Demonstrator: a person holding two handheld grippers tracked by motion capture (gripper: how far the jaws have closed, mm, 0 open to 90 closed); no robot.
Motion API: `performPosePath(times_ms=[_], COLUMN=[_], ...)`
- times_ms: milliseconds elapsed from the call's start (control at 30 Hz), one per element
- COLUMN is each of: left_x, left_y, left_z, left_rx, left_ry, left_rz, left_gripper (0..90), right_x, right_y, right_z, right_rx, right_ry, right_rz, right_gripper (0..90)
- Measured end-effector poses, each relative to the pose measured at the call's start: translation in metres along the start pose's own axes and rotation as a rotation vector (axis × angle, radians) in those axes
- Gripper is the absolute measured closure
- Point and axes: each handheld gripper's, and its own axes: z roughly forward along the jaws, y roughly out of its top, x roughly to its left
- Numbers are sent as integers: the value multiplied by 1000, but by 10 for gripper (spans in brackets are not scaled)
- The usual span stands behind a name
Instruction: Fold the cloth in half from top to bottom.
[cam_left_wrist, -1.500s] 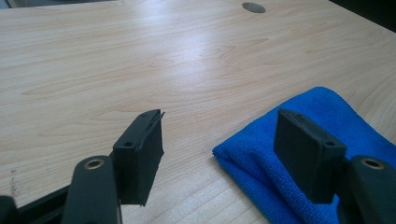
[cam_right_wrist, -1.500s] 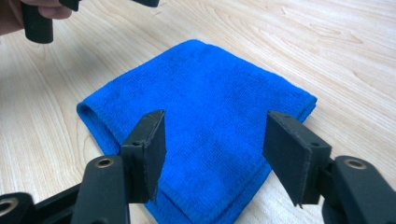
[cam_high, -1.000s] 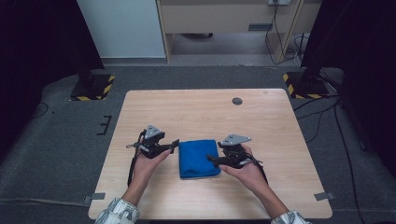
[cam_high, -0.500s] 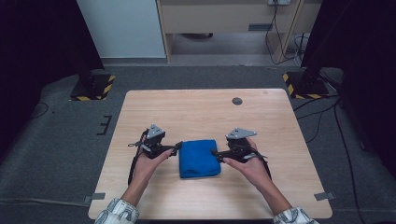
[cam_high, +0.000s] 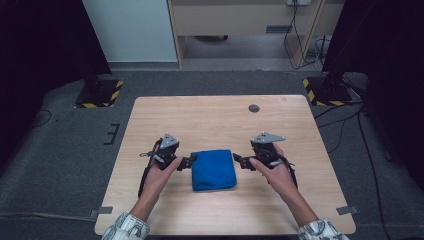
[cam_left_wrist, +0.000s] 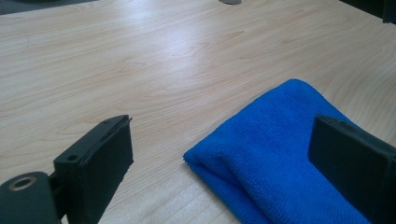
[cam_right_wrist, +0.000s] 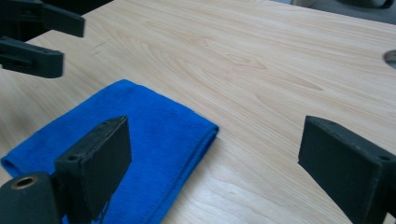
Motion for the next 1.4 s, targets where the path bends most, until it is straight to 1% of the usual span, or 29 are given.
performPosePath(times_ms=[33, 133, 267, 367, 467, 500, 533, 700, 733, 933, 1000, 1033, 1133, 1200, 1233, 1267, 1300, 1367, 1400], left_x=[1, 3, 5, 6, 6, 6, 8, 11, 13, 19, 20, 22, 26, 30, 30, 34, 37, 42, 45], left_y=[-1, -1, -3, -4, -5, -5, -7, -10, -12, -15, -15, -16, -20, -22, -22, -25, -26, -29, -30], left_z=[0, 0, -1, -1, -2, -2, -4, -6, -7, -8, -8, -8, -7, -7, -7, -7, -7, -7, -7], left_rx=[4, 14, 25, 34, 46, 46, 52, 63, 72, 81, 83, 87, 101, 116, 116, 119, 124, 133, 137], left_ry=[-2, 1, -7, 1, 6, 6, 12, 21, 22, 24, 25, 37, 63, 68, 68, 78, 86, 99, 105], left_rz=[-3, 2, 0, 3, 14, 14, 24, 38, 42, 28, 28, 29, 28, 20, 20, 7, 10, -3, -7], left_gripper=[60, 60, 60, 60, 62, 62, 62, 63, 64, 64, 65, 68, 73, 73, 73, 76, 77, 79, 79], right_x=[-5, -13, -22, -30, -38, -38, -45, -60, -64, -77, -79, -82, -86, -88, -88, -89, -89, -91, -92], right_y=[-2, -4, -9, -13, -17, -17, -20, -31, -34, -50, -52, -58, -66, -72, -72, -74, -75, -76, -76], right_z=[-2, -7, -13, -18, -25, -25, -31, -41, -43, -49, -50, -50, -49, -48, -48, -46, -45, -44, -43], right_rx=[-4, -8, -15, -20, -23, -23, -27, -31, -29, -10, -5, 20, 59, 96, 96, 131, 139, 169, 182], right_ry=[-10, -22, -40, -55, -73, -73, -86, -118, -125, -152, -154, -152, -164, -169, -169, -173, -174, -187, -183], right_rz=[8, 14, 35, 46, 54, 54, 64, 89, 98, 136, 135, 149, 156, 149, 149, 134, 137, 132, 140], right_gripper=[96, 97, 98, 98, 98, 98, 98, 98, 99, 103, 104, 103, 109, 105, 105, 108, 113, 120, 116])
